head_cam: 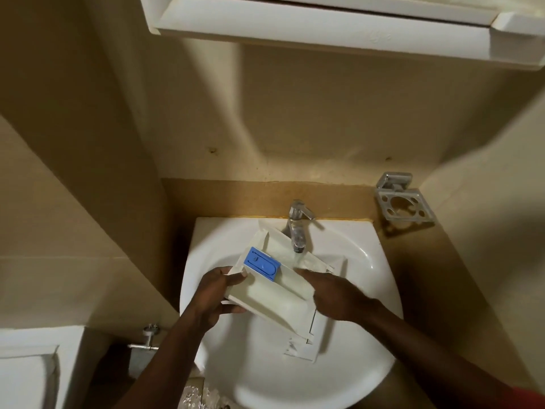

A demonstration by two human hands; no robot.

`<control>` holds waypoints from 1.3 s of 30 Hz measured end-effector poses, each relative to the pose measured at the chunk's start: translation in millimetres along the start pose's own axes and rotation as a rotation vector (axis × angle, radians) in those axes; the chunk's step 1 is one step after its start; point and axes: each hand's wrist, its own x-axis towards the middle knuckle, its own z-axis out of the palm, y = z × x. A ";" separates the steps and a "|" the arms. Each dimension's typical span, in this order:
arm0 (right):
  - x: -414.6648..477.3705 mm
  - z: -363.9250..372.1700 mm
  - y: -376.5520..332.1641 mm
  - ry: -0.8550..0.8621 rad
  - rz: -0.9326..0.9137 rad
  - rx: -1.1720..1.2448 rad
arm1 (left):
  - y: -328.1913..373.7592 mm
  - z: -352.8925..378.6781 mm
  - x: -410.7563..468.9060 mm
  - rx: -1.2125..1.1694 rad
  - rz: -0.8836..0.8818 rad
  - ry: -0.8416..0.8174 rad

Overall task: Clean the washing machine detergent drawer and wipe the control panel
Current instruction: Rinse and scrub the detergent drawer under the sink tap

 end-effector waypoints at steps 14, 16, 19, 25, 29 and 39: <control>56.6 19.0 -11.2 0.386 0.154 -0.073 | -0.4 12.7 2.2 0.012 -0.040 0.000; 58.9 18.2 -0.3 0.295 0.142 -0.143 | 3.3 9.8 2.9 0.025 -0.035 -0.004; 57.3 14.3 17.3 0.053 0.042 -0.181 | 8.3 8.6 2.6 0.037 -0.044 -0.002; 61.8 0.5 3.7 0.327 0.252 0.381 | 9.1 11.0 1.3 0.009 -0.039 -0.008; 56.2 10.3 -2.1 0.328 0.248 0.664 | 10.3 9.4 1.4 0.031 -0.030 -0.002; 65.8 3.3 2.1 0.242 0.214 0.155 | 8.8 7.9 -3.1 0.003 -0.020 0.017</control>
